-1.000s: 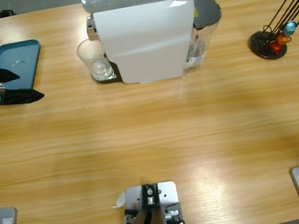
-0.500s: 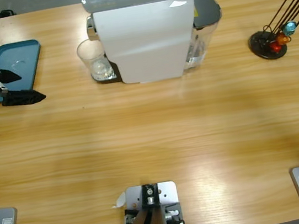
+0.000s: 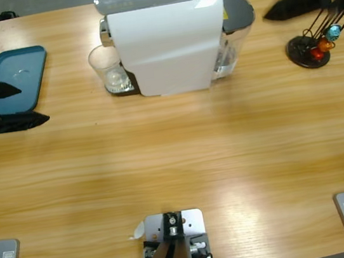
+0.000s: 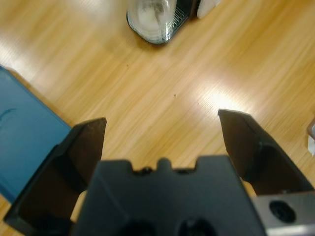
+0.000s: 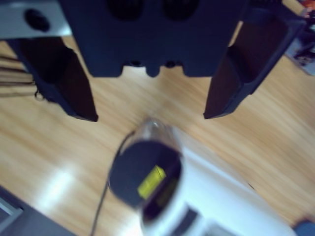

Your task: Pour coffee

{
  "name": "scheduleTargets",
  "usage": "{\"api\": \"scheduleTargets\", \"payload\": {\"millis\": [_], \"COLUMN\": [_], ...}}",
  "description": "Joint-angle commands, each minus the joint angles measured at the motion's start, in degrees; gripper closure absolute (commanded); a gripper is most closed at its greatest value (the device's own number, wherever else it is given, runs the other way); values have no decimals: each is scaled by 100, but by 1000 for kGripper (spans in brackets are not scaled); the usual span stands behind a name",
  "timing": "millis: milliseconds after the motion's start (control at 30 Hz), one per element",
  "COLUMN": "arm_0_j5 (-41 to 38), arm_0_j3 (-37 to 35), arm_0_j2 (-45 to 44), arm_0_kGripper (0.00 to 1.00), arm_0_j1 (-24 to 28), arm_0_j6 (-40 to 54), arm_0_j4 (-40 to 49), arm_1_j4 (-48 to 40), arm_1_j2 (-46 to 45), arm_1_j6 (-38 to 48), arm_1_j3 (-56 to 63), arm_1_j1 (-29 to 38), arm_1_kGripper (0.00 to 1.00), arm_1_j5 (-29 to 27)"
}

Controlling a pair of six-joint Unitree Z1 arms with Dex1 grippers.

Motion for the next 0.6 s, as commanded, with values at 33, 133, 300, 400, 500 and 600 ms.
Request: {"api": "scheduleTargets", "payload": {"millis": [33,133,300,400,500,600], "arm_0_j5": [-310,-331,-365,-373,-442,-540], "arm_0_j3": [583,441,425,495,471,485], "arm_0_j2": [-368,-384,-356,-301,-243,-240], "arm_0_kGripper": [13,13,13,13,13,13], "arm_0_j1": [-86,-90,-100,-102,-102,-104], "arm_0_j6": [17,11,-1,-1,-1,-1], "arm_0_j4": [-314,-335,-342,-344,-372,-406], "arm_1_j4": [-1175,-1421,-1395,-1465,-1509,-1462], "arm_1_j2": [-986,-1322,-1754,-1774,-1681,-1624], "arm_1_j6": [241,236,127,127,135,135], "arm_1_j3": [1931,2091,2131,2316,2395,2420], "arm_1_j1": [69,92,92,195,241,246], "arm_1_kGripper": [0,0,0,0,0,0], "arm_1_j5": [-97,-294,-232,-188,-213,-232]}}
